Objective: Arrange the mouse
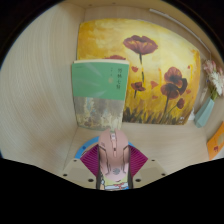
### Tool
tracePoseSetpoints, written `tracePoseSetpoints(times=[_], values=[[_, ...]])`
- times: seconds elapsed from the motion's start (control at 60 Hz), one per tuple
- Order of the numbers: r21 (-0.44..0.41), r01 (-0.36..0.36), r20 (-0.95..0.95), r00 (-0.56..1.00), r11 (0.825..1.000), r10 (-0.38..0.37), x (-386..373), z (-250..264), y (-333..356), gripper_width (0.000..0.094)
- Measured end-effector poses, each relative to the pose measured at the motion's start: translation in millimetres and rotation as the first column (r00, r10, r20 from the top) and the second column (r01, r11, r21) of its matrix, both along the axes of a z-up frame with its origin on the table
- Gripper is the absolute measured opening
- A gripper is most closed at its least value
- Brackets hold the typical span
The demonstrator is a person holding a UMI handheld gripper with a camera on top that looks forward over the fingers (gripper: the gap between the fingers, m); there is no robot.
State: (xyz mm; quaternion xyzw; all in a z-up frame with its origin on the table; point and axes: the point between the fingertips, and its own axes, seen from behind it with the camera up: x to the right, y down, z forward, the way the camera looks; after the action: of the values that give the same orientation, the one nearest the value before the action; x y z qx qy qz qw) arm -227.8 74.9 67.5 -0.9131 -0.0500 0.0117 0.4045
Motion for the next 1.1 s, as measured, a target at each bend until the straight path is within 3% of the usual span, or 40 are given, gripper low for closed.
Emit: tracePoseSetpoints(times=[0.217,0.317,0.467,0.55,0.617,0.867,1.1], values=[[-0.119,0.035,0.023,0.999,0.992,-0.032,-4,-78,-26,0.0366],[-0.096,0.036,0.034,0.999,0.995,-0.033,-3,-76,-24,0.0367],[-0.106,0.052,0.011,0.999,0.993,-0.051,-4,-79,-21,0.0500],[-0.146,0.036,0.011,0.999,0.989,-0.034,-5,-80,-27,0.0645],[-0.137,0.028,-0.011,0.999,0.990,-0.030,-5,-64,-30,0.0697],[-0.006,-0.043,-0.064,0.997,0.999,0.043,26,55,-68,0.0694],[0.094,-0.027,-0.085,0.996,0.995,0.036,105,132,-126,0.0695]])
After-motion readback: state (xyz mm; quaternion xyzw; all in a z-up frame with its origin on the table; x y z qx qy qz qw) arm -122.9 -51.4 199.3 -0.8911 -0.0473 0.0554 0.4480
